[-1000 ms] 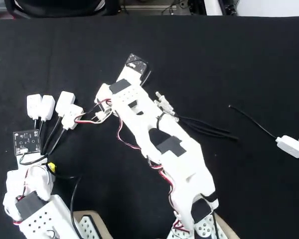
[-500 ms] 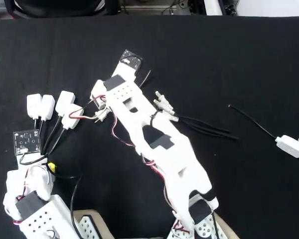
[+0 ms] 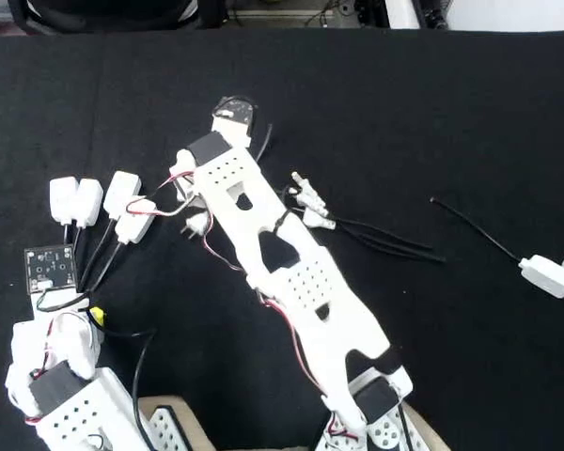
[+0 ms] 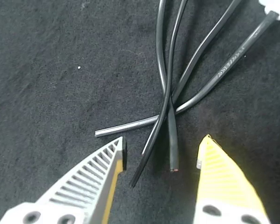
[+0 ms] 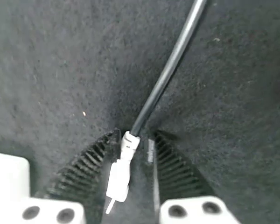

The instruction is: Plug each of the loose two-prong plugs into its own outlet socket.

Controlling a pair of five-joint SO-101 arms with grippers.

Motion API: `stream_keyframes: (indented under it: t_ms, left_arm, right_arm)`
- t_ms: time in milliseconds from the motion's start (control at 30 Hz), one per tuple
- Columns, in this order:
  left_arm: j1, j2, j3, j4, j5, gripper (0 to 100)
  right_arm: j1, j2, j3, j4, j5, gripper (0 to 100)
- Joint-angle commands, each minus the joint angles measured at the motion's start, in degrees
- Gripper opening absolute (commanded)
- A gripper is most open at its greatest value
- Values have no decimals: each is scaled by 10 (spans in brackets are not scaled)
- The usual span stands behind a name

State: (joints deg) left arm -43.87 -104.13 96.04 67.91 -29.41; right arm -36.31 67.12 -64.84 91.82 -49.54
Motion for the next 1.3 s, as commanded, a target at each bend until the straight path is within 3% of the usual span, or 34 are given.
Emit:
stream_keyframes:
  t_ms: [0,167,300,567,833,1033,1200,1267]
  left_arm:
    - [0,-4,7,3,-4,253]
    - [0,-4,7,3,-4,253]
    - [0,-4,7,3,-4,253]
    - [0,-4,7,3,-4,253]
    - [0,-4,7,3,-4,253]
    - [0,-4,7,3,-4,253]
    - [0,-4,7,3,-4,253]
    - [0,-4,7,3,-4,253]
  right_arm:
    - [-35,45,-102,66,40,20]
    - [-9,53,-145,95,105,15]
    - [34,-24,-77,95,200,15]
    - [57,-343,359,93,498,18]
    - [65,-564,701,-34,646,18]
    - [64,-577,793,-180,672,67]
    - [64,-570,768,-152,651,241]
    - [65,-576,742,-112,651,269]
